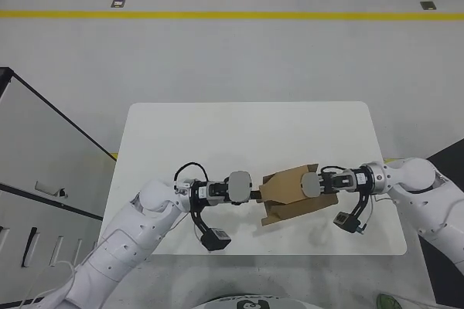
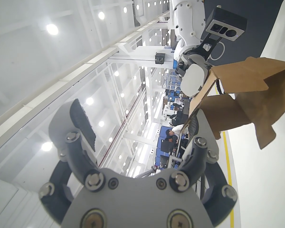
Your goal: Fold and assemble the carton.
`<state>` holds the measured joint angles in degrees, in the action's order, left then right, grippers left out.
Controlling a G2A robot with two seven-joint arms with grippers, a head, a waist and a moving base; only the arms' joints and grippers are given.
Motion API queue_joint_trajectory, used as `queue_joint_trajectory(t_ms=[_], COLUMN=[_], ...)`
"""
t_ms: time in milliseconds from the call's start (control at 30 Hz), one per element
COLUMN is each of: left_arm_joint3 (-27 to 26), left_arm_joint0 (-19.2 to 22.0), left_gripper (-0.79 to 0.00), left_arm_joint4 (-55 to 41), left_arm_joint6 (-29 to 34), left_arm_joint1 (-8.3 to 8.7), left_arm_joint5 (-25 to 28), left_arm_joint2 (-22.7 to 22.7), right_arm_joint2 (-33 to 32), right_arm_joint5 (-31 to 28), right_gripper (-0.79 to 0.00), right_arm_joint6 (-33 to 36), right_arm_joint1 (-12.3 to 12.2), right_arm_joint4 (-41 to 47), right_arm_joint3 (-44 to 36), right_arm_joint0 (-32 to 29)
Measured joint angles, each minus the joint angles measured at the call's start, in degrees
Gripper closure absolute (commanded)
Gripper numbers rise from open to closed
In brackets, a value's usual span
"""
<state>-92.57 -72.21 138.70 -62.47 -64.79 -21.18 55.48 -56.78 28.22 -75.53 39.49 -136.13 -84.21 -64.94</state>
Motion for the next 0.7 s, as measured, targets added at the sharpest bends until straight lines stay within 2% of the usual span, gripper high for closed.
queue_joint_trajectory(t_ms=[433,700], left_arm_joint3=[-1.0,0.0], left_arm_joint0=[2.2,4.5], left_gripper=[-0.785,-0.785], left_arm_joint4=[-0.2,0.6], left_arm_joint6=[-0.1,0.4], left_arm_joint1=[-0.70,-1.51], left_arm_joint5=[0.9,1.1], left_arm_joint2=[-2.7,-5.3], right_arm_joint2=[1.1,1.3], right_arm_joint5=[-2.1,-2.4], right_gripper=[0.000,0.000], right_arm_joint6=[0.9,0.4], right_arm_joint1=[1.1,1.7], right_arm_joint4=[-2.8,-3.0], right_arm_joint3=[-0.6,-0.5], right_arm_joint0=[0.2,0.7])
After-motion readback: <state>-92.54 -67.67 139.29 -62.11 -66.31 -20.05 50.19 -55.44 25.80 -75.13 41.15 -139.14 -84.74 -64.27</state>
